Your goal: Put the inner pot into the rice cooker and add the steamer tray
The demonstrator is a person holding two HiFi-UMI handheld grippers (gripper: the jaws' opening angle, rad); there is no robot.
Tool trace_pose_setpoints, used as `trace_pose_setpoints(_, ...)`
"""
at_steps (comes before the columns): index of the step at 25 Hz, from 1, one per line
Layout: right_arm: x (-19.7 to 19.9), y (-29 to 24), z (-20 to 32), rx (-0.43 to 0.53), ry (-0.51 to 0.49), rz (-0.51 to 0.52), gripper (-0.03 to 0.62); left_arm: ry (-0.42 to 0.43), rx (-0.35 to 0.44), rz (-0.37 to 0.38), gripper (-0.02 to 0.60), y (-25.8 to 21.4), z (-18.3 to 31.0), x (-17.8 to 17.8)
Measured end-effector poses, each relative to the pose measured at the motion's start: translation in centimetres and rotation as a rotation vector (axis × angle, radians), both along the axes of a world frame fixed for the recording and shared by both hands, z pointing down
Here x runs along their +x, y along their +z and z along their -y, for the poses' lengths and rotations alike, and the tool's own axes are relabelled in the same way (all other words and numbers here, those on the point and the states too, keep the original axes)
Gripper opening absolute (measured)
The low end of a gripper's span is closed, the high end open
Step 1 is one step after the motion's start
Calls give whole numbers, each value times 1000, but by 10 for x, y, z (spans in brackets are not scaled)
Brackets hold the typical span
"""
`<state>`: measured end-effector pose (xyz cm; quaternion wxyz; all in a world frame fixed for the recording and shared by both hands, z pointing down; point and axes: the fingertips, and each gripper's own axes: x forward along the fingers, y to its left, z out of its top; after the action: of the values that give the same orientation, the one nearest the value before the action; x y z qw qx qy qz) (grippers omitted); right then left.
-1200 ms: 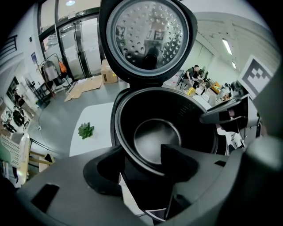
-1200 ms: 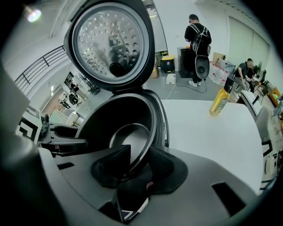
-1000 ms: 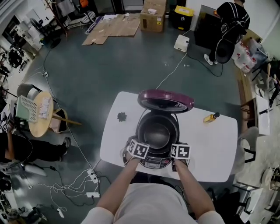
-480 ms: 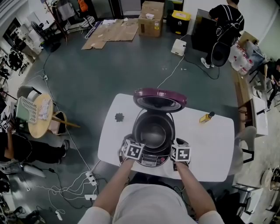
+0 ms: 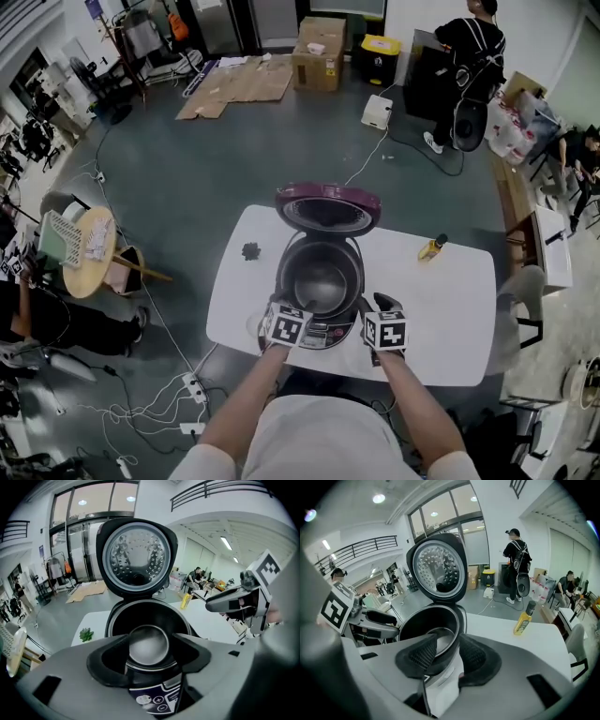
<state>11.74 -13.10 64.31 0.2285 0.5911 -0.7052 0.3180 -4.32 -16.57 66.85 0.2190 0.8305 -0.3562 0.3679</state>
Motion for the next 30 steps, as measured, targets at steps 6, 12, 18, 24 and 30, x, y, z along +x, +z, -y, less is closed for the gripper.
trace_pose_setpoints(6,4,-18,-23,53,-21,5,149,14,32,-68,284,-23,-23,21)
trace_pose_setpoints(12,8,-28,-40,93,-29,-16,143,52,64,-110,276,-37,-41,36)
trace_pose_setpoints(18,14,-33,-56,119,11,-14,140,133,78,-144,275,-39,-54,51)
trace_pose_setpoints(24,16,-40,-74,146,63,-23,138,228,81,-185,272,-46,-73,64)
trace_pose_setpoints(30,15,-36,-97,149,130,-39,140,318,83,-222,272,-44,-87,76)
